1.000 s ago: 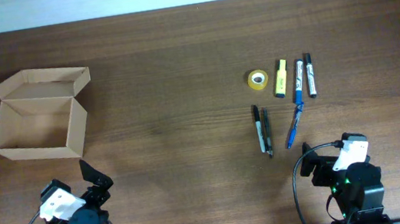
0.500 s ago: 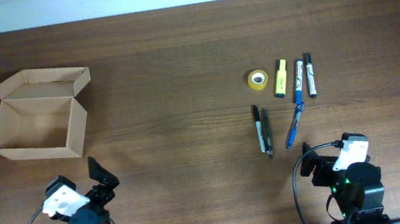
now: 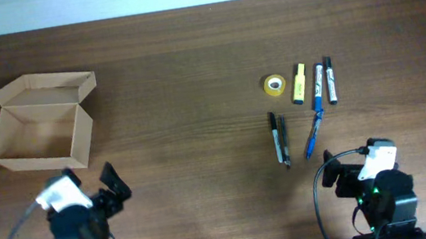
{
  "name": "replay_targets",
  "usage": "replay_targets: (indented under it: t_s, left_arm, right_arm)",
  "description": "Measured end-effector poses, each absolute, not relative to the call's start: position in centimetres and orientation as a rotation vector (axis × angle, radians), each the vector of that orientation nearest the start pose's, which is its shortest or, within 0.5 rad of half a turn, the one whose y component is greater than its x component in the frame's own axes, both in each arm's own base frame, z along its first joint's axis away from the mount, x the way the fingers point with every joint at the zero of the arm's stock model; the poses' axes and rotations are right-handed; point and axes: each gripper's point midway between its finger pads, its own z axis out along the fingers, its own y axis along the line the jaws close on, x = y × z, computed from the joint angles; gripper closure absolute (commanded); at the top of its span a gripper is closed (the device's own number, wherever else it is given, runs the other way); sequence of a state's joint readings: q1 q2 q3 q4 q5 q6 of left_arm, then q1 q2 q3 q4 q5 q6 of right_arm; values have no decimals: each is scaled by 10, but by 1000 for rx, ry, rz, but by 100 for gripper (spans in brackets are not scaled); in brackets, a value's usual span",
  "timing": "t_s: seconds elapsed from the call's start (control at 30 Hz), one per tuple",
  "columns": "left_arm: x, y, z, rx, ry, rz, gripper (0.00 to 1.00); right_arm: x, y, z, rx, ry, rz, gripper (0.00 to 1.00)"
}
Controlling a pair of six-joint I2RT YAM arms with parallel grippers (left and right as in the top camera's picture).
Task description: Pack container
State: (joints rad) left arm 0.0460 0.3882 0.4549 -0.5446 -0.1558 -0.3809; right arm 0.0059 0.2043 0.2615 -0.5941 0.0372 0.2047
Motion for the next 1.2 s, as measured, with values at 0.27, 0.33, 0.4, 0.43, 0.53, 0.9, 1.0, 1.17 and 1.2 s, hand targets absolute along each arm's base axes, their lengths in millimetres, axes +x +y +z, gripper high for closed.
replay_targets:
  t_s: [0.27, 0.33, 0.4, 0.43, 0.53, 0.9, 1.0, 1.17, 1.2]
  left_arm:
    - [267, 37, 209, -412, 2282, 68, 0]
    - [281, 38, 215, -374, 2362, 96, 0]
    - [298, 38, 225, -326, 2419, 116, 0]
    - [306, 38, 230, -298, 2450, 125, 0]
    - [327, 35, 237, -245, 2518, 124, 1]
    - [343, 41, 210, -208, 2662, 120, 0]
    - [348, 57, 190, -239, 2721, 140, 3]
    - [355, 77, 140, -262, 2881, 135, 7]
    - [355, 80, 127, -260, 2923, 129, 7]
  right_arm:
    - [217, -5, 147, 163, 2243, 34, 1]
    - [220, -5, 151, 159, 2317, 29, 1]
    - [224, -4, 157, 159, 2382, 24, 1]
    - [228, -4, 161, 158, 2417, 25, 1]
    - [240, 0, 171, 152, 2507, 40, 1]
    - [272, 22, 147, 132, 2798, 200, 1]
    - [273, 23, 136, 137, 2842, 206, 1]
    - [279, 23, 131, 159, 2845, 208, 1]
    - [279, 22, 131, 168, 2845, 209, 1]
